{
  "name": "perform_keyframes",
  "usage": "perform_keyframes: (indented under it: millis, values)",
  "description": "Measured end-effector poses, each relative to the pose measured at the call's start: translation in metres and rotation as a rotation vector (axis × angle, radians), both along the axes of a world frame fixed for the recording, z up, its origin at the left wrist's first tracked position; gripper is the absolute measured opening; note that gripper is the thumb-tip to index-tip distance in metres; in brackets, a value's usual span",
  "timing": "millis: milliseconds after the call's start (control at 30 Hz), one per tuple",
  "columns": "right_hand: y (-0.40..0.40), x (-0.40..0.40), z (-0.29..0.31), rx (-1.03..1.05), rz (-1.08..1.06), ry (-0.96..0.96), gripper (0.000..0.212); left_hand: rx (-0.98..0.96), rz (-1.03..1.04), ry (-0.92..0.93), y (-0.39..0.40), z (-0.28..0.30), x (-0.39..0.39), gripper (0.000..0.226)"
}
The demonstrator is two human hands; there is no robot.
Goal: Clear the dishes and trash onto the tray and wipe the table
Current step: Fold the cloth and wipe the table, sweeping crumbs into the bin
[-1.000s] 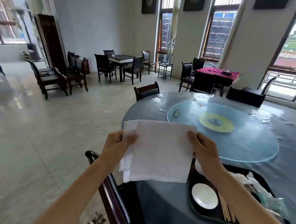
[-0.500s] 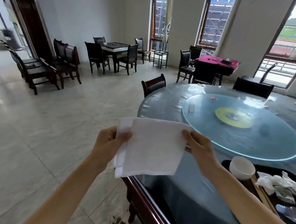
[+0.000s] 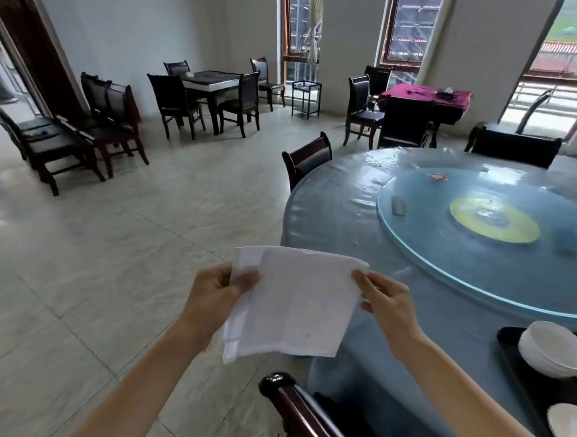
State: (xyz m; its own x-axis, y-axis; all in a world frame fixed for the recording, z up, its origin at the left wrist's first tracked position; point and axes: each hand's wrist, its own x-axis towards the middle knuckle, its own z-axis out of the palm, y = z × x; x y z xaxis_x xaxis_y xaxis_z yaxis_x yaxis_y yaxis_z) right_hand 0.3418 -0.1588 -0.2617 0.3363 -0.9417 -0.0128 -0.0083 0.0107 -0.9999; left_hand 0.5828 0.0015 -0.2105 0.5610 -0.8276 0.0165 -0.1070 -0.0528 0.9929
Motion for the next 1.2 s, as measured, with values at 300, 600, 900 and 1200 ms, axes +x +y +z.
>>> perform_keyframes:
  millis: [300,600,900,1200]
  values:
    - [-0.081,0.054,-0.047,0.366,-0.287,-0.091,0.015,0.082,-0.244,-0.013,-0.136,-0.007,0.033,0.013]
    - [-0.072,0.101,-0.003,0.321,-0.057,-0.153,0.037,0.103,-0.473,0.096,-0.215,-0.037,0.012,0.01]
    - [-0.14,0.105,-0.026,0.239,-0.39,0.062,0.023,0.153,-0.694,0.227,-0.298,-0.065,0.035,0.015]
    - [-0.24,0.044,-0.06,0.201,-0.722,0.384,0.025,0.273,-0.513,0.242,-0.402,-0.123,0.151,0.01]
